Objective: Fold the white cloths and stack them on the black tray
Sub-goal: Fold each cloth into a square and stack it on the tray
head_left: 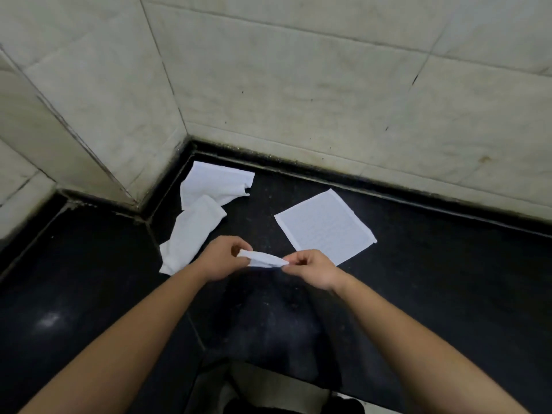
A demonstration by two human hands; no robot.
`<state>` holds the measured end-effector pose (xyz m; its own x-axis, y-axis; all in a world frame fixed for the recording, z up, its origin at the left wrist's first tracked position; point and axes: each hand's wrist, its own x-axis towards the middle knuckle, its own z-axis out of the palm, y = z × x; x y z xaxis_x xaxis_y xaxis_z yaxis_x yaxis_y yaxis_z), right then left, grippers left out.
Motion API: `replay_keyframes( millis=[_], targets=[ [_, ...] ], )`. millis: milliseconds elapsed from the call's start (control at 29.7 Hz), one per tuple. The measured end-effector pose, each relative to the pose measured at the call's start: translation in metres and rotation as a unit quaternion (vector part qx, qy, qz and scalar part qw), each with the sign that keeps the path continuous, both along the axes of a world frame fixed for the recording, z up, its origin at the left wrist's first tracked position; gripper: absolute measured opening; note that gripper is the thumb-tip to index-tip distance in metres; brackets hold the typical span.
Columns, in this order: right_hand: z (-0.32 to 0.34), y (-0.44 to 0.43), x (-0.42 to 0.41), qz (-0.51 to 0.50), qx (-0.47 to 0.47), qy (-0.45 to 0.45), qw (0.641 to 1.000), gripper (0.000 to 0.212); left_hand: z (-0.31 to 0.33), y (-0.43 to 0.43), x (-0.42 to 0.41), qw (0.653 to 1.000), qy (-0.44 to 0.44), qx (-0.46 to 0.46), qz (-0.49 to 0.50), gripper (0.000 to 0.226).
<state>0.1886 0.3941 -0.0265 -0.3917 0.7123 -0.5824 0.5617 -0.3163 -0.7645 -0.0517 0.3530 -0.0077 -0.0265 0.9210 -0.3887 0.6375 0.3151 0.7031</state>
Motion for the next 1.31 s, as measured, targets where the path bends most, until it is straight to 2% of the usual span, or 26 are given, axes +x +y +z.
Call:
replay_keyframes(
  millis=[67,168,269,370,471,572,740,908,1144,1312],
  targets=[
    [0.025,0.004,0.002,-0.010,0.003,0.006,1.000,0.006,0.016,-0.008,-0.002,0.997,-0.072,-0.022,0.032,0.011],
    [0.051,0.003,0.004,-0.049,-0.008,0.052,0.997,0.014,0.027,-0.018,-0.005,0.972,-0.219,-0.043,0.077,0.013],
    [0.060,-0.012,0.008,-0.115,-0.022,0.138,0.984,0.016,0.028,-0.022,0.004,0.920,-0.378,-0.069,0.078,0.036],
    [0.054,-0.038,0.019,-0.204,-0.070,0.215,0.953,0.021,0.023,-0.021,0.027,0.874,-0.461,-0.129,0.087,0.034],
    [0.042,-0.073,0.042,-0.271,-0.120,0.216,0.930,0.038,0.007,-0.026,0.059,0.867,-0.456,-0.190,0.075,0.034],
    [0.031,-0.107,0.076,-0.316,-0.148,0.201,0.915,0.038,-0.003,-0.034,0.093,0.876,-0.416,-0.242,0.013,0.030],
    [0.029,-0.159,0.142,-0.344,-0.124,0.173,0.915,0.044,-0.005,-0.050,0.153,0.870,-0.399,-0.285,-0.059,0.036],
    [0.031,-0.213,0.220,-0.383,-0.106,0.199,0.896,0.046,0.009,-0.075,0.231,0.876,-0.358,-0.294,-0.131,0.035],
    [0.037,-0.295,0.371,-0.449,-0.061,0.215,0.865,0.042,0.023,-0.133,0.398,0.881,-0.332,-0.288,-0.172,0.036],
    [0.051,-0.365,0.502,-0.512,-0.018,0.251,0.822,0.042,0.039,-0.182,0.545,0.875,-0.348,-0.277,-0.192,0.034]
  ],
)
